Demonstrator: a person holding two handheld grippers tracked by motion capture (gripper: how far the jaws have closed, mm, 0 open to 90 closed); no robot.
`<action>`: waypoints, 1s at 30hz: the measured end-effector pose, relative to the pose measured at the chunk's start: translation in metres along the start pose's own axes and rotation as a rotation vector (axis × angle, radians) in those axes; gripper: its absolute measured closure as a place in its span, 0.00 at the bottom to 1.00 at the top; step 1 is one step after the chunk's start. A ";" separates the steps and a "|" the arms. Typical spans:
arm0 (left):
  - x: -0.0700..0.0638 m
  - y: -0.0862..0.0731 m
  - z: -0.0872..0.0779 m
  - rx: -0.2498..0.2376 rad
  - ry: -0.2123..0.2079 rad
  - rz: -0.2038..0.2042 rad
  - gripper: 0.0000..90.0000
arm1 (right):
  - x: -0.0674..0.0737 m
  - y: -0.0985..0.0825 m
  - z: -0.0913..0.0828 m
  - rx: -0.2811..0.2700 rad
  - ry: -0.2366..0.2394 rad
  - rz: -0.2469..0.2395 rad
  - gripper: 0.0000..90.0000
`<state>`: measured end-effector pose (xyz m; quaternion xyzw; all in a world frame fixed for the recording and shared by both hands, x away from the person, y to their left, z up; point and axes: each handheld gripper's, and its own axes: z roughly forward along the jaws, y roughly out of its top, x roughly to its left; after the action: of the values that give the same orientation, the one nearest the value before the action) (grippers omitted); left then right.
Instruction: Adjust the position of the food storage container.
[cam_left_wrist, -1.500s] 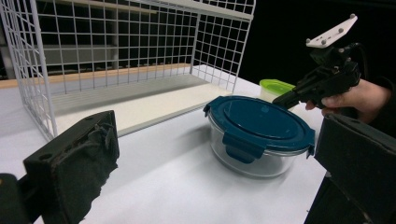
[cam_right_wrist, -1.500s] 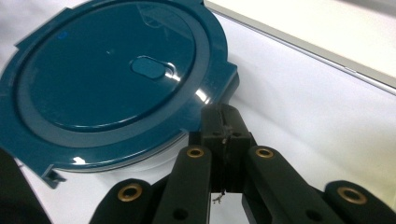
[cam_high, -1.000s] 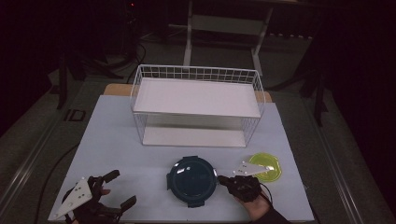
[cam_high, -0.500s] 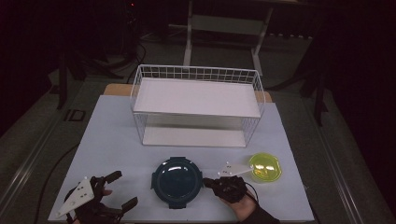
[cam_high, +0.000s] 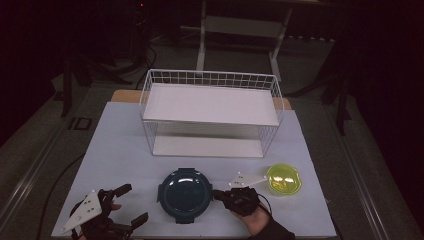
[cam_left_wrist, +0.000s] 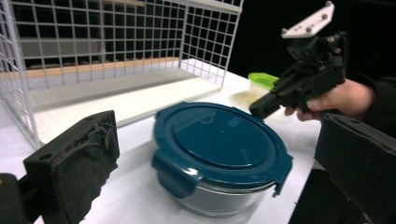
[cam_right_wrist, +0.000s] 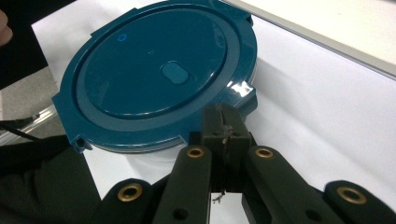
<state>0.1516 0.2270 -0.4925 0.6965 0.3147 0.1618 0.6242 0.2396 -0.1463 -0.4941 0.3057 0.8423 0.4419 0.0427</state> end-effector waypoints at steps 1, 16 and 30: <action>0.000 0.000 0.000 0.003 0.001 0.004 0.00 | 0.002 0.001 0.002 0.001 0.003 -0.009 1.00; -0.002 0.000 0.000 0.012 0.005 0.012 0.00 | 0.016 0.017 0.030 0.006 0.042 -0.053 1.00; -0.002 0.000 0.003 0.058 0.001 0.004 0.00 | 0.020 0.017 0.011 -0.052 0.029 -0.108 0.98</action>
<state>0.1523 0.2236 -0.4930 0.7149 0.3180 0.1541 0.6033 0.2353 -0.1197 -0.4835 0.2522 0.8463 0.4651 0.0623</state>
